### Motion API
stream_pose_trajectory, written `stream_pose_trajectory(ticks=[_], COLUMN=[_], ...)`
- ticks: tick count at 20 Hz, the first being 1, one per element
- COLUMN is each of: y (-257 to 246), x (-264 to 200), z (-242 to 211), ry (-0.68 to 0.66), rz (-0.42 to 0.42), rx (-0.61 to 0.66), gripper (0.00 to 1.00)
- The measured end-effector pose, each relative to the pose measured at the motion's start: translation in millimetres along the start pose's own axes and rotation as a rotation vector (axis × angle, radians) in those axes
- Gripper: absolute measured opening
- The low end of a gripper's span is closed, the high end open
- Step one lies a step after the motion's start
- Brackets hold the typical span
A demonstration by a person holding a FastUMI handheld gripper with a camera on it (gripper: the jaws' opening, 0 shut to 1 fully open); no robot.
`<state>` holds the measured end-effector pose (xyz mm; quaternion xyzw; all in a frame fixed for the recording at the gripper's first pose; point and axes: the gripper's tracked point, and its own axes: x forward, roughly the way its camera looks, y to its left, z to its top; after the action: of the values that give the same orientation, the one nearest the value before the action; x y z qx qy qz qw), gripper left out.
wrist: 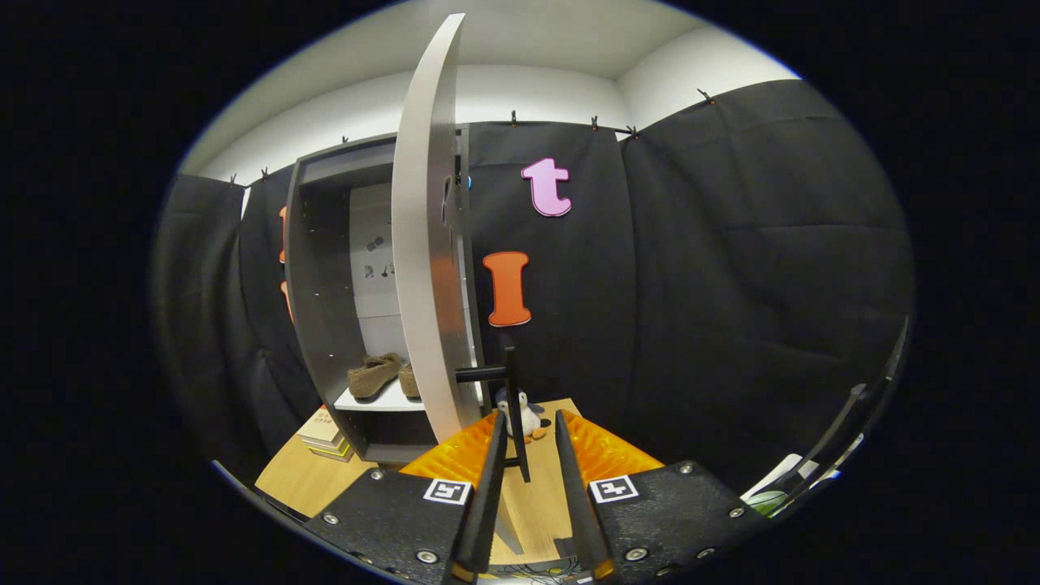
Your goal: Open the shoe cabinet door, grab the shoes and put them into the shoe cabinet, then close the shoe cabinet door.
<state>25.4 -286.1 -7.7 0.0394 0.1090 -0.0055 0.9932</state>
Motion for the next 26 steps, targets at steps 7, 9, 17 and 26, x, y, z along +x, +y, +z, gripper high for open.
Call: stream_pose_trajectory(ticks=[7, 9, 17, 26], y=[66.5, 95.5, 181.0, 275.6], x=[-0.5, -1.3, 11.7, 46.6], z=[-9.9, -11.0, -15.3, -18.0], ry=[-0.04, -0.046, -0.044, -0.039], rz=[0.194, 0.282, 0.511, 0.645], rx=[-0.003, -0.011, -0.014, -0.041], gripper=[0.39, 0.4, 0.43, 0.49])
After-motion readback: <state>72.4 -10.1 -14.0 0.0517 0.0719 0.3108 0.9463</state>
